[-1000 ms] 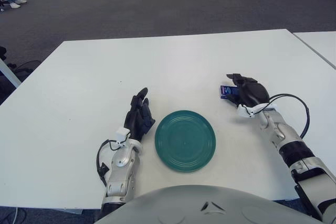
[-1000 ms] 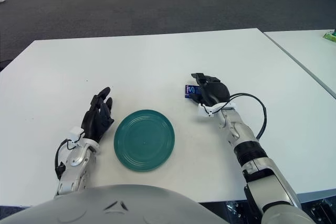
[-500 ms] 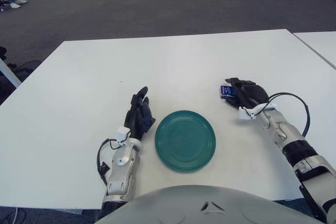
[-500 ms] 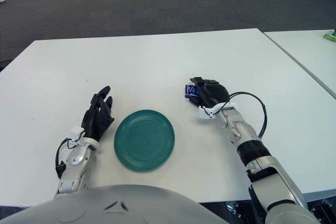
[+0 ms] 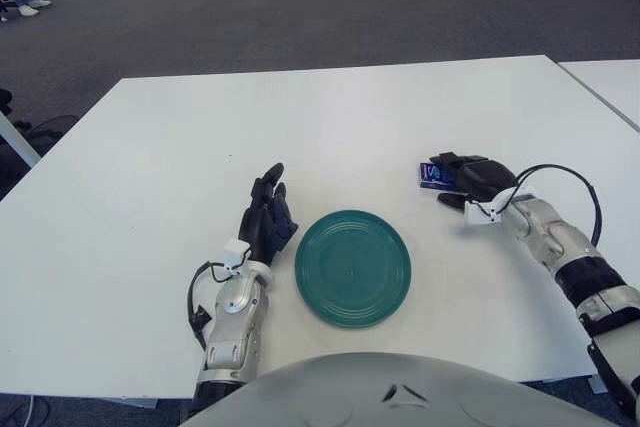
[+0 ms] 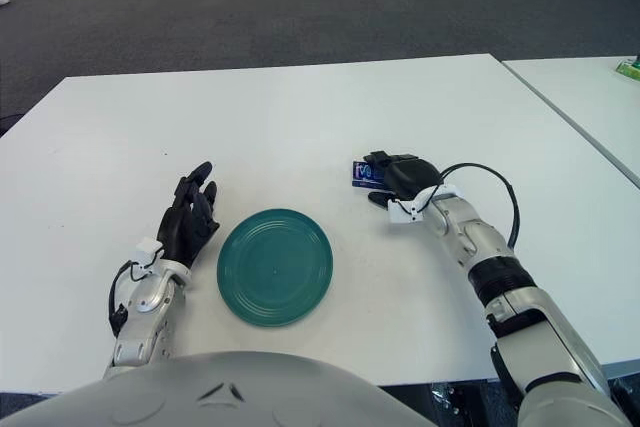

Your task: Put the gum into the plate.

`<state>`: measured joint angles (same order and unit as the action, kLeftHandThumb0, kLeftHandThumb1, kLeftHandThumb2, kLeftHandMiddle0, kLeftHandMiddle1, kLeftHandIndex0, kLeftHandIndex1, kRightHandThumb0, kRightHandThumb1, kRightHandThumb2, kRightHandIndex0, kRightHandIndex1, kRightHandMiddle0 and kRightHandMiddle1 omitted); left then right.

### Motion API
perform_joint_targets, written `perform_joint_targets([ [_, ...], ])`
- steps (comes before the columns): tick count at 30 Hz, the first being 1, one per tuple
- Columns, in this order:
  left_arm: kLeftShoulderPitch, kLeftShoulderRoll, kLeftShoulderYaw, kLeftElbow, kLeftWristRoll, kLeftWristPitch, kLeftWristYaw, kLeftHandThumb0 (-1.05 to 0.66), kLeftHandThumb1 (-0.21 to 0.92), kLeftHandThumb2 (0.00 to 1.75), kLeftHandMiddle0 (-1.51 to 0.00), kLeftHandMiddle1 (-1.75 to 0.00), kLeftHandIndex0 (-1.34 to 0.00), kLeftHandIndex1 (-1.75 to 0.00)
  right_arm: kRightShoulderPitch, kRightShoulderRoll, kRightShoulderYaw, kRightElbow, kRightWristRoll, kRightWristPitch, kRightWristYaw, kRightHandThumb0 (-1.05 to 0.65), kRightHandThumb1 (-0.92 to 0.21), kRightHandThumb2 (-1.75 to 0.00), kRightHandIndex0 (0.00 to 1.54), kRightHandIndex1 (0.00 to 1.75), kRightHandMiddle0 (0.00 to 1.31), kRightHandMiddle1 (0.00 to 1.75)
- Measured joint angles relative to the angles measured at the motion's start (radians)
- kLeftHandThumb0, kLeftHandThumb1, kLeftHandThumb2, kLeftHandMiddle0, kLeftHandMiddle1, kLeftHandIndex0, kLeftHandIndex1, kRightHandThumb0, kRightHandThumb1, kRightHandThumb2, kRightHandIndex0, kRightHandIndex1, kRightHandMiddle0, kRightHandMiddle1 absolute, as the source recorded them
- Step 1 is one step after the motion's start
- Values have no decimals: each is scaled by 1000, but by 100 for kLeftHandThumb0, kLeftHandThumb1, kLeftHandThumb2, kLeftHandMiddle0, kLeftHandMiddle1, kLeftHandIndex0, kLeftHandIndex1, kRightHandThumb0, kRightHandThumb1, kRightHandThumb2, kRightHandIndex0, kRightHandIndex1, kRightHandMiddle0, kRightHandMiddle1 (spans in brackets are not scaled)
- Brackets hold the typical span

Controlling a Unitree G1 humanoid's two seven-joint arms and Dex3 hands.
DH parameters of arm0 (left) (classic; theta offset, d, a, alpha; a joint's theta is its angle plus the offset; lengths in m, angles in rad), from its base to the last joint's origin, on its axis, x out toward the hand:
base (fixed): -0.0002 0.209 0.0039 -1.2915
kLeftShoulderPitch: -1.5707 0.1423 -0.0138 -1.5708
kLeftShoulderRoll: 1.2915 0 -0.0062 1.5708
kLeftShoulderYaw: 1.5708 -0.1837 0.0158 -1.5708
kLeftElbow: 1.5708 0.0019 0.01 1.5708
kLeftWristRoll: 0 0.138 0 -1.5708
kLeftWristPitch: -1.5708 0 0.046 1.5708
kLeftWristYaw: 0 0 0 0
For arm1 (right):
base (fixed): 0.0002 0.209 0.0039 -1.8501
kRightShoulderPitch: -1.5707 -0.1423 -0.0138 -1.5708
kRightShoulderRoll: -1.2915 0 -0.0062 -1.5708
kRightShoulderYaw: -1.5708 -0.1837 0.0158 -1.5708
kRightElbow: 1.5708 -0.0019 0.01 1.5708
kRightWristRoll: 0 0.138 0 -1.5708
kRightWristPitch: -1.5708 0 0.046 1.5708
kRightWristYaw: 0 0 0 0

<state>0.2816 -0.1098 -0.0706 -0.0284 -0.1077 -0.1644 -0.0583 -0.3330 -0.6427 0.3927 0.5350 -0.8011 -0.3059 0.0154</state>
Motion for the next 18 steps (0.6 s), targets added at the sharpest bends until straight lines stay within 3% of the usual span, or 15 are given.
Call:
perform_joint_targets([
  [7,0,0,-5,-2,0,0,14,-95,92,88,-26,-1,0,-65,-12,-5,-2,-12,22,13,64,-89,-92,-81,45,3,0,55],
  [9,0,0,-6,-3,0,0,21,-95,92,88,-27,-1,0,-65,-17,-5,-2,-9,24,15,69,-88,-92,-81,51,5,0,62],
  [11,0,0,-7,-5,0,0,27,-95,92,88,-27,-1,0,-65,-25,-4,-1,0,24,13,68,-87,-92,-80,58,11,0,87],
  [15,-1,0,-8,-11,-3,0,39,-94,92,87,-27,-1,0,-66,-40,1,1,24,23,7,47,-83,-92,-77,55,93,9,136],
  [18,-1,0,-10,-18,-5,0,45,-94,92,87,-26,0,0,-66,-53,6,5,45,23,3,21,-81,-92,-75,56,131,18,157],
])
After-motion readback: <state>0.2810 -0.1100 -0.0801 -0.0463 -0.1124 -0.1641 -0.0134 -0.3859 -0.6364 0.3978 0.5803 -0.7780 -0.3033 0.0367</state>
